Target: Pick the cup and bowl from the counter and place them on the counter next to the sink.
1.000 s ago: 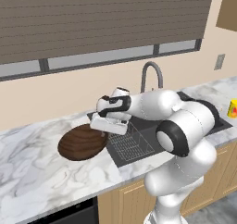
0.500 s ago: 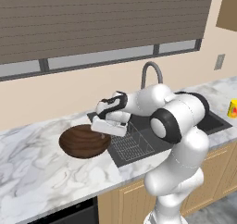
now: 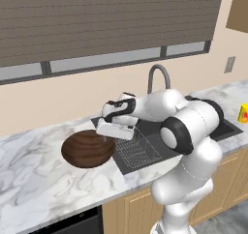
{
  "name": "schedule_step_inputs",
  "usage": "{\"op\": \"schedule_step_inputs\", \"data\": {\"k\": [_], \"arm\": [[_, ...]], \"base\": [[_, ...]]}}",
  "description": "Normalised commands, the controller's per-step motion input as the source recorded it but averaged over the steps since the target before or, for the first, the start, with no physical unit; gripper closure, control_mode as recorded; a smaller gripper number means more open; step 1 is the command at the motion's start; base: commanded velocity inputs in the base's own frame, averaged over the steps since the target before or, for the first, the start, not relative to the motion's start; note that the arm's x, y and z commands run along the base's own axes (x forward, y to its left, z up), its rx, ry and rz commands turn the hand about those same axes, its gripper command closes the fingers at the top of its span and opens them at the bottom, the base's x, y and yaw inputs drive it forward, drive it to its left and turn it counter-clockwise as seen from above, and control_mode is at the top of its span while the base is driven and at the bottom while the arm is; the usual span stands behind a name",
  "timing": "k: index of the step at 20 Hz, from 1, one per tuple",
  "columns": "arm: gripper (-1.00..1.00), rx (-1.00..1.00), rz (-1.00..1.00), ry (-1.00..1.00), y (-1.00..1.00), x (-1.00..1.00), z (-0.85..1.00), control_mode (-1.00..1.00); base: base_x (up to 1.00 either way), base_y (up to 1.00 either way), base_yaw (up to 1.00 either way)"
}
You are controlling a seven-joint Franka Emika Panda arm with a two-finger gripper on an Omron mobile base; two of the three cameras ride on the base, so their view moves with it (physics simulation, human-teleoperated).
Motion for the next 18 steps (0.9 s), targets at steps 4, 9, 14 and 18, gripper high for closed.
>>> {"op": "schedule_step_inputs", "data": {"k": [4,9,14,18], "arm": [[-1.0,0.04,0.0,-0.24,-0.21,-0.33,0.94,-1.0],[-1.0,0.01,0.09,-0.27,-0.57,-0.91,0.67,-1.0],[-1.0,0.0,0.13,-0.3,-0.78,-1.0,0.57,-1.0],[-1.0,0.0,0.09,-0.25,-0.54,-0.79,0.73,-1.0]], "base": [[0.0,0.0,0.0],[0.0,0.0,0.0],[0.0,0.0,0.0],[0.0,0.0,0.0]]}}
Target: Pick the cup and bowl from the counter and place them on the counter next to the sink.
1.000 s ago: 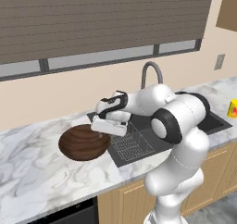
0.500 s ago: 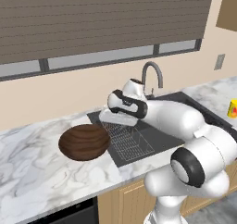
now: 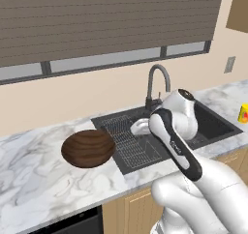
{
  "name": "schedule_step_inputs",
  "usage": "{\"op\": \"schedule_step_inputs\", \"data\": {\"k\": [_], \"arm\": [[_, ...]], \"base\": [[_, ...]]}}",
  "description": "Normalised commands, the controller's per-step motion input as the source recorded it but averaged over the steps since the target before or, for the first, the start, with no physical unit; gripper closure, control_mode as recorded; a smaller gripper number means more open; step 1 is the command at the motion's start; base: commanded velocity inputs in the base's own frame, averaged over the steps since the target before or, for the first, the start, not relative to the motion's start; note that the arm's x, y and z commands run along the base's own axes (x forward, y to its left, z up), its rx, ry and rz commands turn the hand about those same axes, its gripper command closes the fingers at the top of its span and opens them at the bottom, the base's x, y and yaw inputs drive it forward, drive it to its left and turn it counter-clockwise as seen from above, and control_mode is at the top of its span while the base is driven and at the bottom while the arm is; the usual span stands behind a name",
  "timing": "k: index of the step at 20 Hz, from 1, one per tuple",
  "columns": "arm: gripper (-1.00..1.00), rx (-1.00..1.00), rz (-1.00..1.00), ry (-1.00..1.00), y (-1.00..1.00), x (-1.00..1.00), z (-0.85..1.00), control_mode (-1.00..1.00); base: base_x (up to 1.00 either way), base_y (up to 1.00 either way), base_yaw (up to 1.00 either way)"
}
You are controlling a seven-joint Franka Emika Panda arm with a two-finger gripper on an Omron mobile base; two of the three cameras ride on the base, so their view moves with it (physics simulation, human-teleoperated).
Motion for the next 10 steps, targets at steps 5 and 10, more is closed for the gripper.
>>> {"op": "schedule_step_inputs", "data": {"k": [5,10], "arm": [[-1.0,0.0,0.05,-0.21,-0.29,-0.66,0.8,-1.0],[-1.0,0.0,0.03,-0.08,-0.16,-0.73,0.64,-1.0]], "base": [[0.0,0.0,0.0],[0.0,0.0,0.0]]}}
